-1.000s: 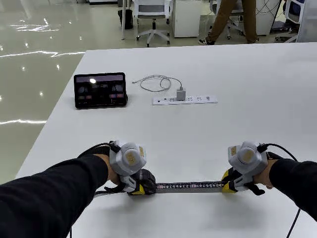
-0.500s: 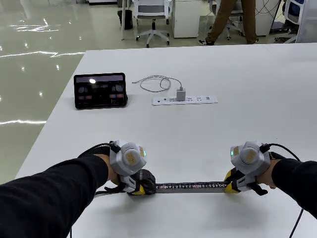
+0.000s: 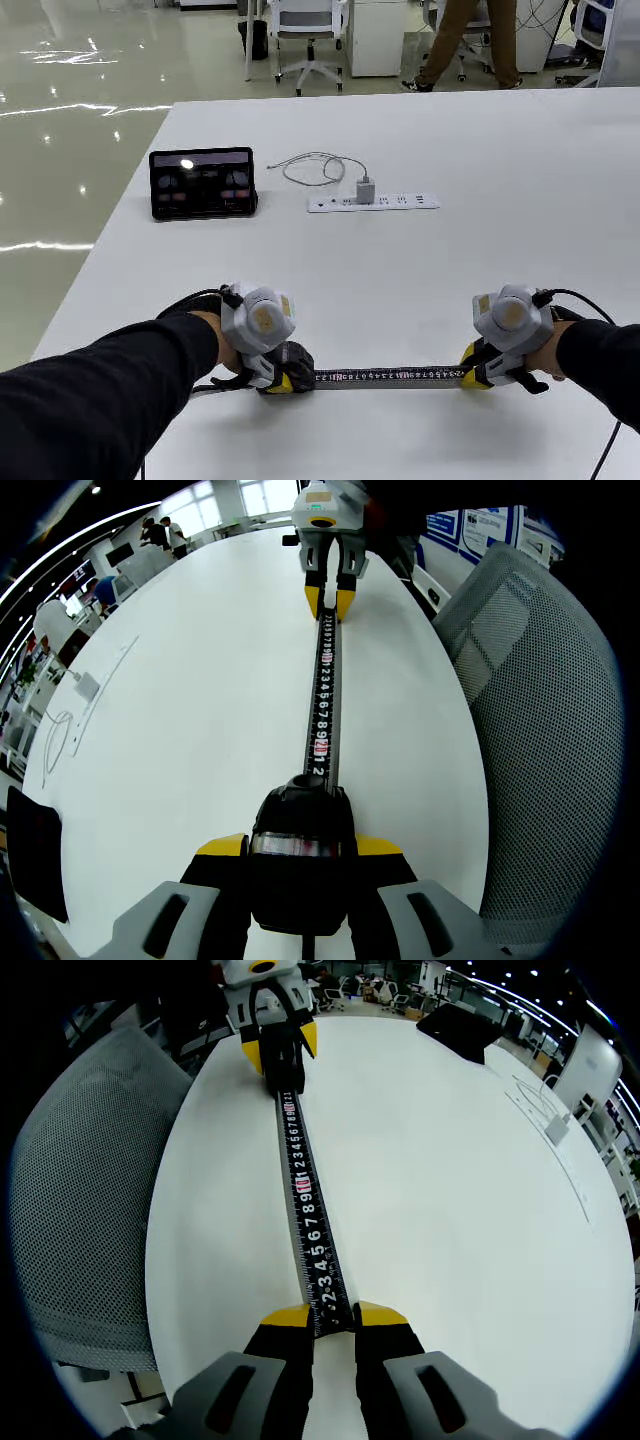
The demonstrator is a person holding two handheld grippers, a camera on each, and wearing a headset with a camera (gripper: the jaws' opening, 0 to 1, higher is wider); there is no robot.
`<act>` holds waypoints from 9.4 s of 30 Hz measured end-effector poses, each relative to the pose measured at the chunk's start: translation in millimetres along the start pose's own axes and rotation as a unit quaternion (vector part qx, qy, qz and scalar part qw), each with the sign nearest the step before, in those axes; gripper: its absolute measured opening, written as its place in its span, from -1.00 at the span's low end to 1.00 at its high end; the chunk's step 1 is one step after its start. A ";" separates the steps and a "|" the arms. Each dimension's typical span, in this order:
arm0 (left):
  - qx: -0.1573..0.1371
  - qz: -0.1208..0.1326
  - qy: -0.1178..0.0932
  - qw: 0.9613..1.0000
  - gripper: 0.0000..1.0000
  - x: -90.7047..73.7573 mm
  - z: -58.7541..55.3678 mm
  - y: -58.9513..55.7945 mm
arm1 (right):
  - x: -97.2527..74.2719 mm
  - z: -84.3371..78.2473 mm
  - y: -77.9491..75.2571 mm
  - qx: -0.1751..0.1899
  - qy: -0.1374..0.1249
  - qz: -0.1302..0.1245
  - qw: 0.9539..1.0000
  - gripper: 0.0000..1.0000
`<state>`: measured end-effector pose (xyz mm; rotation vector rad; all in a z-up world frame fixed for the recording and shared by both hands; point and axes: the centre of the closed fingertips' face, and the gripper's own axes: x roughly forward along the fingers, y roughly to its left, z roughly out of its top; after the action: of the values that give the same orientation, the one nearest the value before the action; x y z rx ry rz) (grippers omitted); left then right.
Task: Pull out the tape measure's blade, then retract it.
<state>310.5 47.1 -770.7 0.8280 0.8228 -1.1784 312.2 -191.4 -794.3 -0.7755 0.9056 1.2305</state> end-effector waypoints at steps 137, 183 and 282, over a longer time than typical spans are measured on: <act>-0.044 0.038 0.006 0.998 0.20 -32.9 -18.0 25.3 | -14.9 1.5 -4.8 -0.002 0.029 -0.027 0.999 -0.24; -0.307 0.206 -0.203 0.907 1.00 -105.8 -59.5 -19.9 | -76.1 -25.6 39.8 0.184 -0.173 -0.201 0.946 0.63; -0.475 0.287 -0.197 0.808 1.00 -20.8 -9.2 4.1 | -76.2 -1.2 23.5 0.069 -0.118 -0.135 0.981 0.95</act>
<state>309.7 65.0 -756.2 -0.0424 0.6237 -0.2615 281.8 -221.6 -727.0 -0.6057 0.6597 0.9852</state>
